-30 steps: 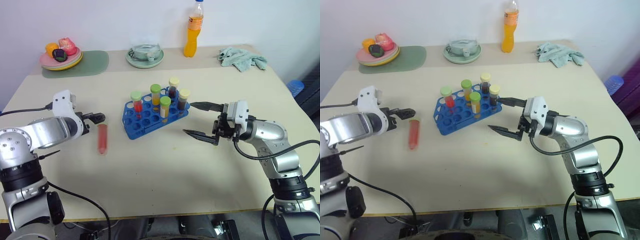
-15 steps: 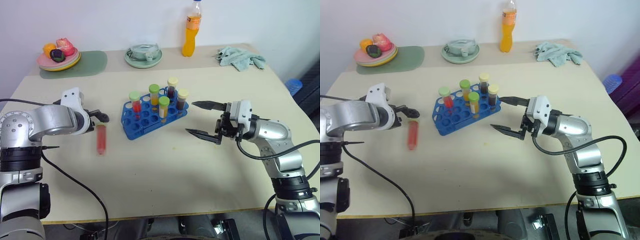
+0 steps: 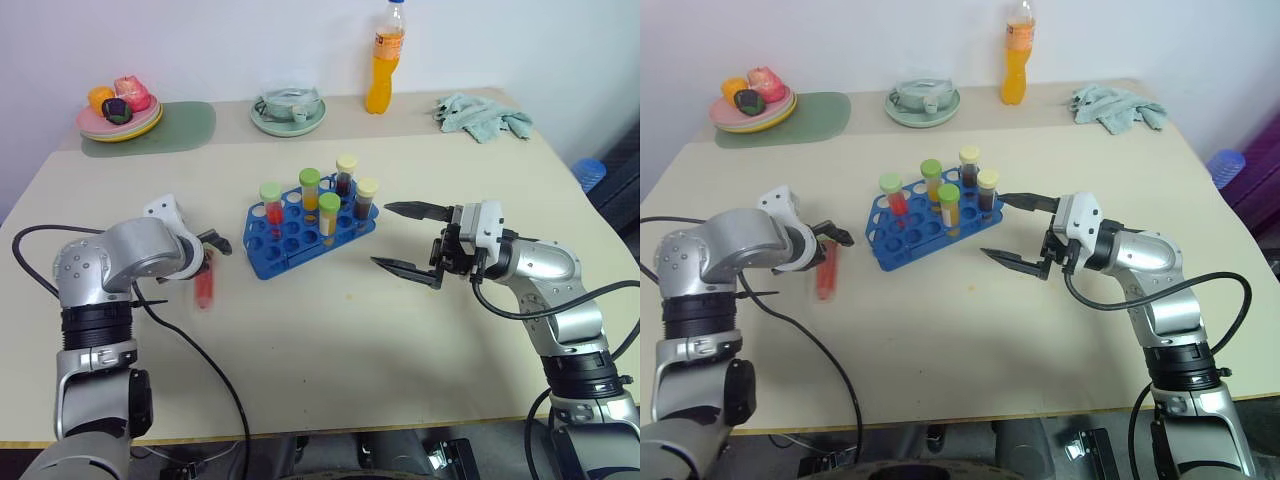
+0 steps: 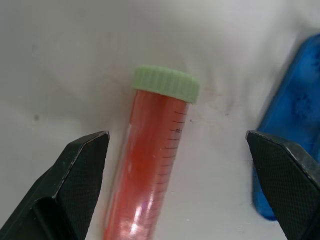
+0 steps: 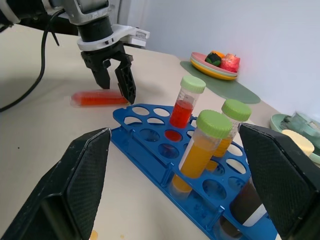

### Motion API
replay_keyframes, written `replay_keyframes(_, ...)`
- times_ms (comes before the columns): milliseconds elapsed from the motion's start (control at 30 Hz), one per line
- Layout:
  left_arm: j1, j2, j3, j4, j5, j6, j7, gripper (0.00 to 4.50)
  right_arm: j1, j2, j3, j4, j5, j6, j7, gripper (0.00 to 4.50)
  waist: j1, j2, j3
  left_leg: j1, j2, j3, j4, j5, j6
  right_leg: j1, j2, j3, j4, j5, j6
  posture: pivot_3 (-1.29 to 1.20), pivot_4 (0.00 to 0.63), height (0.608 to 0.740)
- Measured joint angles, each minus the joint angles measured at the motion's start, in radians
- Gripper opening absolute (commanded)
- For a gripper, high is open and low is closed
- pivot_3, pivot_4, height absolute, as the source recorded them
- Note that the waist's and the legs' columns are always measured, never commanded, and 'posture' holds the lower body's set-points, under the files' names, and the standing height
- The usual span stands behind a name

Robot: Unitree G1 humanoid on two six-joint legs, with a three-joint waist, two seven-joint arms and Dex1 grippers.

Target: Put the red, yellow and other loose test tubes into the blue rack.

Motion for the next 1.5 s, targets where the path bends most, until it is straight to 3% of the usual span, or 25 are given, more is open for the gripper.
replay_keyframes(267, 0.000, -0.017, 0.011, -0.005, 0.000, -0.067, 0.026, 4.50, 0.000, 0.002, 0.001, 0.006, 0.000, 0.000, 0.000, 4.16, 0.000, 0.000, 0.000, 0.000, 0.000, 0.000, 0.000, 0.000, 0.000, 0.000, 0.000, 0.000, 0.000, 0.000, 0.000, 0.00, 0.150, 0.740)
replay_keyframes(367, 0.000, -0.010, 0.006, -0.003, 0.000, -0.075, 0.027, 3.69, 0.000, 0.003, 0.001, 0.006, 0.000, 0.000, -0.001, 4.22, 0.000, 0.000, 0.000, 0.000, 0.000, 0.000, 0.000, 0.000, 0.000, 0.000, 0.000, 0.000, 0.000, 0.000, 0.000, 0.00, 0.150, 0.740)
replay_keyframes(567, -0.013, 0.009, 0.002, -0.005, -0.014, -0.077, 0.028, 0.80, 0.000, 0.004, 0.001, 0.006, 0.000, 0.003, -0.003, 4.22, 0.001, 0.000, -0.001, 0.000, 0.000, 0.000, 0.000, 0.000, 0.000, 0.000, 0.000, 0.000, 0.000, 0.000, 0.000, 0.00, 0.150, 0.740)
replay_keyframes(1100, 0.026, -0.016, 0.036, -0.031, -0.016, -0.022, 0.029, 0.80, -0.003, 0.020, 0.013, 0.034, -0.006, 0.002, 0.009, 4.22, 0.003, -0.001, -0.002, 0.000, 0.000, 0.000, 0.001, 0.000, 0.000, 0.001, 0.000, 0.000, 0.000, 0.000, 0.000, 0.00, 0.150, 0.740)
replay_keyframes(1200, 0.029, -0.006, 0.034, -0.050, -0.016, -0.005, 0.021, 0.05, -0.012, 0.021, 0.015, 0.044, -0.007, -0.002, 0.014, 4.22, 0.000, -0.001, -0.002, 0.000, 0.000, 0.000, 0.001, 0.000, 0.000, 0.000, 0.000, 0.000, 0.000, 0.000, 0.000, 0.00, 0.150, 0.740)
replay_keyframes(1467, 0.038, 0.105, -0.023, -0.081, -0.016, 0.075, -0.213, 0.05, -0.027, 0.022, 0.020, 0.053, -0.007, -0.004, 0.027, 4.22, 0.000, -0.001, -0.002, 0.000, 0.000, 0.001, 0.000, 0.000, 0.000, 0.000, 0.000, 0.000, 0.000, 0.000, 0.000, 0.00, 0.150, 0.740)
replay_keyframes(1500, 0.041, 0.134, -0.045, -0.082, -0.016, 0.089, -0.254, 0.29, -0.029, 0.022, 0.021, 0.053, -0.007, -0.005, 0.027, 4.22, -0.001, -0.001, -0.002, 0.000, 0.000, 0.001, 0.000, 0.000, 0.000, 0.000, 0.000, 0.000, 0.000, 0.000, 0.000, 0.00, 0.150, 0.740)
